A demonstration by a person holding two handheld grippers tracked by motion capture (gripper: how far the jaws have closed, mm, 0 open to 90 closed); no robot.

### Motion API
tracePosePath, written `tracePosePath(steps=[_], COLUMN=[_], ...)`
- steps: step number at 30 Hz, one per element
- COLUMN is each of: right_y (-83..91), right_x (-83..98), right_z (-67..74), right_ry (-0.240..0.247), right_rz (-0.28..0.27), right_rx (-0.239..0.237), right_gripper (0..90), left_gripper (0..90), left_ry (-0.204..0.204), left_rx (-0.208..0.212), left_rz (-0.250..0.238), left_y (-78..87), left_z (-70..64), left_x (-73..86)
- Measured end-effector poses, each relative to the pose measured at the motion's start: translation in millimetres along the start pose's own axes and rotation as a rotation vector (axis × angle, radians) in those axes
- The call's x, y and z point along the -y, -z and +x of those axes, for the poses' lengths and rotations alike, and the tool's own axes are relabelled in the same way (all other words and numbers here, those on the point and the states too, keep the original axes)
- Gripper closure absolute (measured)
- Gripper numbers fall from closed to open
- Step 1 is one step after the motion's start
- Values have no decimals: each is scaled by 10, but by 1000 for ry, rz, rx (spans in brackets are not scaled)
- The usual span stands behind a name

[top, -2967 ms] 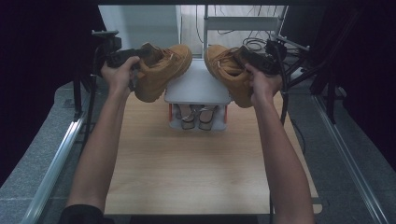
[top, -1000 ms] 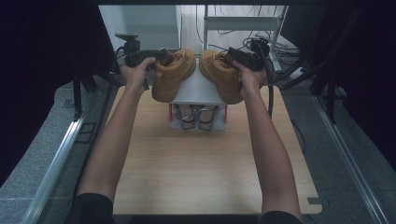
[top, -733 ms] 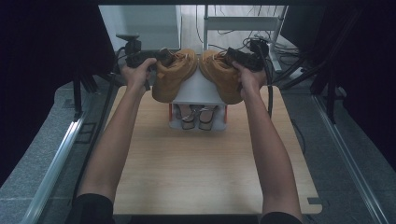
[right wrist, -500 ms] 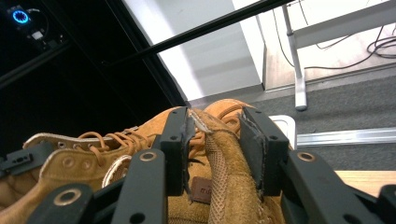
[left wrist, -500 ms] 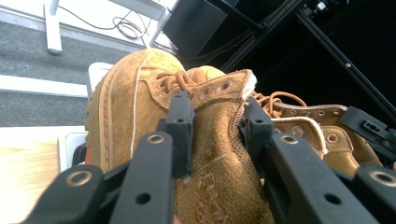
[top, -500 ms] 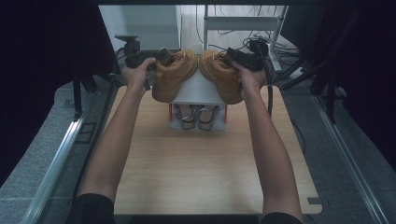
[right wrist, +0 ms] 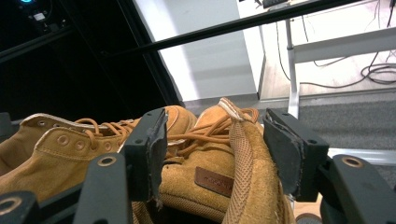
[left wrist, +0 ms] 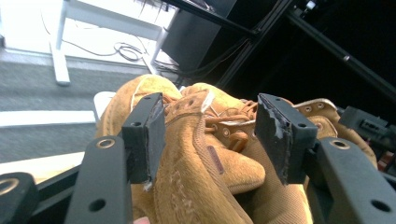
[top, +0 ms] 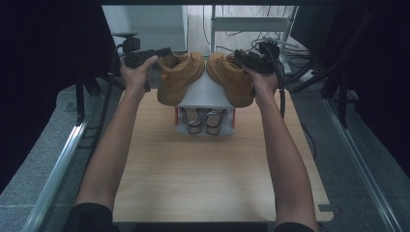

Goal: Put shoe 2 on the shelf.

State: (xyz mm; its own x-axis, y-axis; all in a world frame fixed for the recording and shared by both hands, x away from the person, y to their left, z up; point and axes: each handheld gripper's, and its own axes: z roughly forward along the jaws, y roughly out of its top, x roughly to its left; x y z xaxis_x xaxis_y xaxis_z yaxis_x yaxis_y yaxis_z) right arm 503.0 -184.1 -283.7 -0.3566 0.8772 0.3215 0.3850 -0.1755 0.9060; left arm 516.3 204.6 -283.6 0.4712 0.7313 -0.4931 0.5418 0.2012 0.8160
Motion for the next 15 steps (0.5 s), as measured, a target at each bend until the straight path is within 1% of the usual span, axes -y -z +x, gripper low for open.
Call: tracePosePath(steps=[3, 6, 9, 11, 13, 14, 15], right_y=[47, 128, 244, 328, 414, 455, 484], right_x=[-11, -23, -41, -48, -37, -25, -14], right_z=[-2, 3, 2, -9, -34, -51, -64], right_ry=[6, 21, 35, 52, 61, 66, 70], right_rz=[-13, -27, -46, -46, -49, -48, -45], right_rx=[-9, -17, -31, -34, -31, -29, -24], right_gripper=[395, 395, 403, 411, 427, 439, 444], left_gripper=[435, 435, 439, 441, 444, 453, 458], left_ry=[-16, -41, -47, -65, -90, -92, -88], left_rx=[7, 6, 21, 15, -9, -10, -2], left_rz=[-4, 2, -4, -7, -7, -9, -15], left_y=[62, 122, 192, 259, 323, 351, 396], left_z=[-42, -80, -113, -126, -145, -145, -136], left_x=[-6, -2, 5, 13, 26, 34, 51])
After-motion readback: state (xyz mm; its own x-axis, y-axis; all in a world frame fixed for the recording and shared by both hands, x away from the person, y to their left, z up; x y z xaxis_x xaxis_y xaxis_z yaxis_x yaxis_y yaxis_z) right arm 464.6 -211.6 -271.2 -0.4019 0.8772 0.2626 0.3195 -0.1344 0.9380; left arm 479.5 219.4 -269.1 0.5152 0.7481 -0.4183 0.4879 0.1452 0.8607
